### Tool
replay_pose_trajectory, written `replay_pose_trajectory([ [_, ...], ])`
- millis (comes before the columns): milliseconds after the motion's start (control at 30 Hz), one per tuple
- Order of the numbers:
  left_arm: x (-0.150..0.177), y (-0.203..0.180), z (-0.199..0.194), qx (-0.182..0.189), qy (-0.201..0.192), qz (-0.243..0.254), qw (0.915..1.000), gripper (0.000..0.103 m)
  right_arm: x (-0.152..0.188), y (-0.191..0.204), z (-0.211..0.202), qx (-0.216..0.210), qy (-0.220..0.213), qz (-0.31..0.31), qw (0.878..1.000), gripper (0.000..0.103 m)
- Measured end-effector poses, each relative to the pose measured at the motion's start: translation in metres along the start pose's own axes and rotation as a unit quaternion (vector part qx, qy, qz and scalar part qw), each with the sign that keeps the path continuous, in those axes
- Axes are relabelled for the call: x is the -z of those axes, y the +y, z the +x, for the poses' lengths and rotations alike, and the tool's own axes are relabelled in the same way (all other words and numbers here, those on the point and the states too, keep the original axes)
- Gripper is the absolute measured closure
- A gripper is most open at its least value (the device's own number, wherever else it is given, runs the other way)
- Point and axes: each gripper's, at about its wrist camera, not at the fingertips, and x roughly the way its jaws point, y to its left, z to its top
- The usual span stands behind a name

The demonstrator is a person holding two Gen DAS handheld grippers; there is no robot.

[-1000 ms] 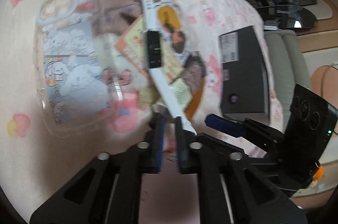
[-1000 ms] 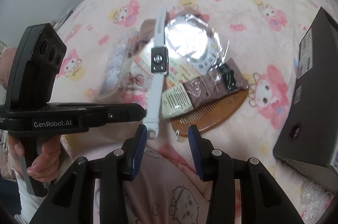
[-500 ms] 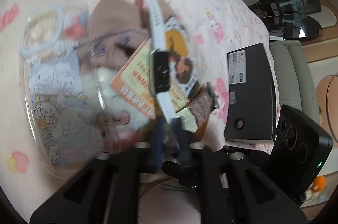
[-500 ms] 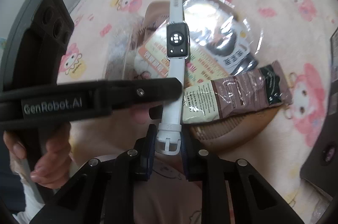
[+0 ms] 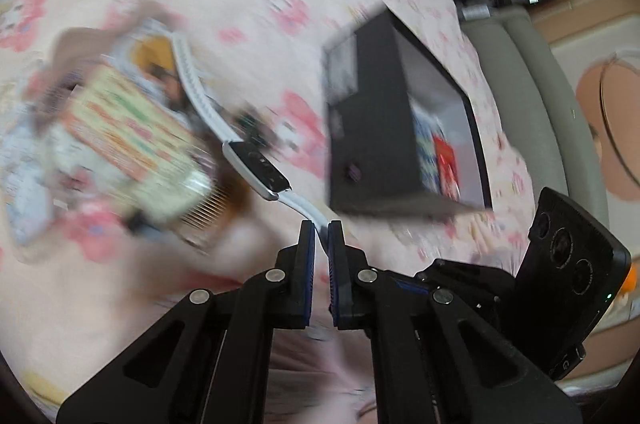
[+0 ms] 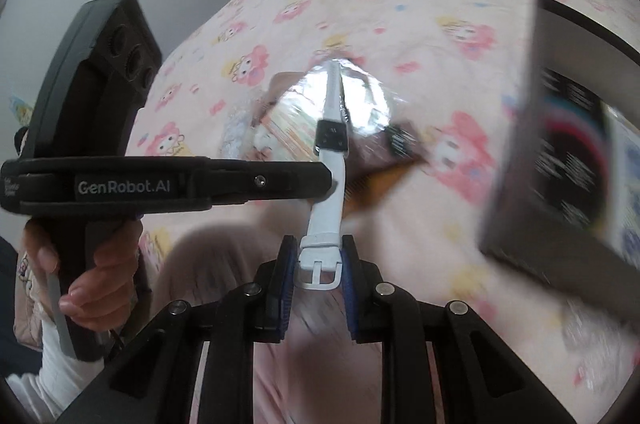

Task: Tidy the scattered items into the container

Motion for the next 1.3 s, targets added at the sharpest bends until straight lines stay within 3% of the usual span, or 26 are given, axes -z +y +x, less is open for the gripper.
replay_pose_trajectory([
  [267, 0.024, -0.082, 0.086, -0.013, 0.098, 0.070, 0.9927, 0.098, 0.063, -0.069, -0.053, 0.043, -0.009, 0.078, 0.996, 0.085],
  [400, 0.025, -0.087, 0.112, -0.013, 0.119, 0.074, 0.9900, 0.097, 0.085, -0.115, -0.069, 0.067, -0.014, 0.139, 0.988, 0.089],
  [500, 0.018, -0.073, 0.114, -0.043, 0.108, 0.055, 0.9917, 0.097, 0.086, -0.133, -0.075, 0.103, -0.017, 0.149, 0.983, 0.089],
  [567, 0.015, -0.060, 0.103, -0.047, 0.087, 0.032, 0.9946, 0.097, 0.082, -0.134, -0.077, 0.108, -0.014, 0.136, 0.985, 0.089],
  [633, 0.012, -0.045, 0.090, -0.023, 0.065, 0.000, 0.9976, 0.096, 0.078, -0.129, -0.071, 0.111, -0.010, 0.116, 0.987, 0.086],
  [700, 0.011, -0.034, 0.081, -0.016, 0.044, -0.022, 0.9987, 0.090, 0.070, -0.120, -0.056, 0.117, -0.002, 0.090, 0.989, 0.071],
  [800, 0.015, -0.023, 0.083, -0.031, 0.035, -0.046, 0.9979, 0.088, 0.061, -0.111, -0.034, 0.135, -0.002, 0.052, 0.990, 0.057],
  [933, 0.018, -0.025, 0.085, -0.033, 0.035, -0.039, 0.9981, 0.088, 0.052, -0.104, -0.007, 0.189, 0.018, 0.000, 0.982, 0.057],
  [1167, 0.019, -0.022, 0.086, -0.014, 0.044, -0.042, 0.9980, 0.086, 0.050, -0.090, 0.000, 0.172, 0.022, -0.059, 0.983, 0.057],
  [1300, 0.018, -0.022, 0.086, -0.017, 0.045, -0.043, 0.9980, 0.086, 0.047, -0.096, 0.017, 0.153, 0.054, -0.063, 0.985, 0.057],
])
